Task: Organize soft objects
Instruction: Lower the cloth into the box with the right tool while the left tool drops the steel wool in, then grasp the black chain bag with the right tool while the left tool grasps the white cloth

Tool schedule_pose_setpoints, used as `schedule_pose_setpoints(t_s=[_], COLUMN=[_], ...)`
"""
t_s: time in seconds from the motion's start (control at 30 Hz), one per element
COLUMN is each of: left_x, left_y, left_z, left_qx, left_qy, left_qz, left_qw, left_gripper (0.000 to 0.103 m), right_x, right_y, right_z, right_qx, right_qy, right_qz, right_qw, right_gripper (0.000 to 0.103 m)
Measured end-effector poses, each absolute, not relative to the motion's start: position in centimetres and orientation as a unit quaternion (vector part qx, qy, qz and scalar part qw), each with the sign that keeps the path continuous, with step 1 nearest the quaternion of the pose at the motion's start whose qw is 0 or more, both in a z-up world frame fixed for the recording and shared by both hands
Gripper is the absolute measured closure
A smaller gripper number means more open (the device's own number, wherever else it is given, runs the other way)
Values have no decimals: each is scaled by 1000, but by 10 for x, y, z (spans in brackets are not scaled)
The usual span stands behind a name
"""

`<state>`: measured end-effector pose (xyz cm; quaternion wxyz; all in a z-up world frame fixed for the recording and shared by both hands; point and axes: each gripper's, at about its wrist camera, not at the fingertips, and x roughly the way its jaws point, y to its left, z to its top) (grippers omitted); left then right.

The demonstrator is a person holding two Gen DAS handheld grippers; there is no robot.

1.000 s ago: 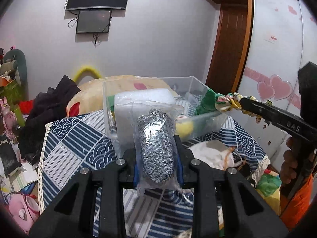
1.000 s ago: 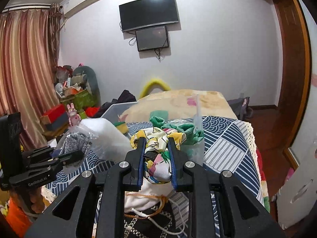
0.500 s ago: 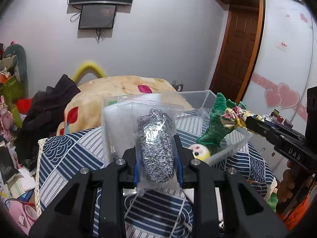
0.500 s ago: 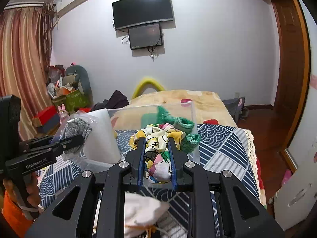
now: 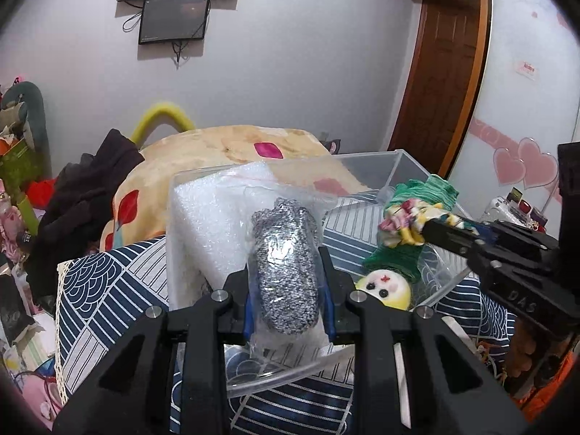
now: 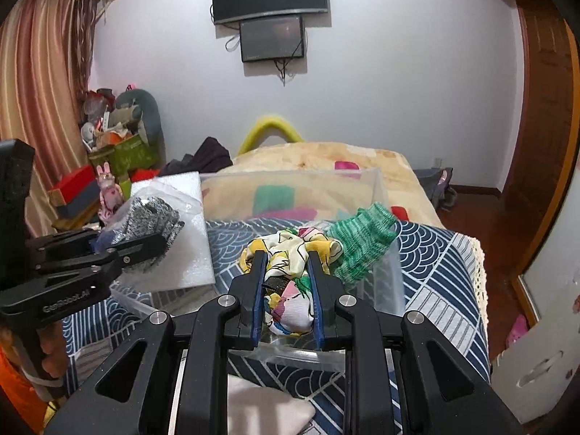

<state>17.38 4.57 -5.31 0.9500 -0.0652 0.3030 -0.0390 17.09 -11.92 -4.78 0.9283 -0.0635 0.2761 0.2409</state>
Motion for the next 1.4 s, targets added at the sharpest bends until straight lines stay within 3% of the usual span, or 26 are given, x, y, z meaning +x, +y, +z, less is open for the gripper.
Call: schedule_pose_setpoints(t_s=[0.13,0.27,0.43,0.6,0.87,1.4], left_x=[176,174,166,149,118,102], left_y=[41,36,35,35,23,-36], left_z=[-55,-55,-53,-42,-29,-78], left_qx=[-52,-48,-49,-48,-36,-10], left_qy=[306,309,304,286,259,322], left_qz=[-39,-43,-44,-40,-40,-113], left_qw=[950,949,950,956,965,940], left_gripper=[73,59,58,40,22,21], right_x=[172,168,163,152,126,105], right_y=[-116,-115,-122,-133,-148,-173], right_z=[-53,-54,-48,-39,-26,-56], right_qx=[-75,-90,-83,-78,-75,-72], right_qy=[286,285,284,269,233,266], right_qz=[241,234,240,241,244,228], right_qw=[924,925,925,929,938,934], right_gripper=[83,81,71,61,50,50])
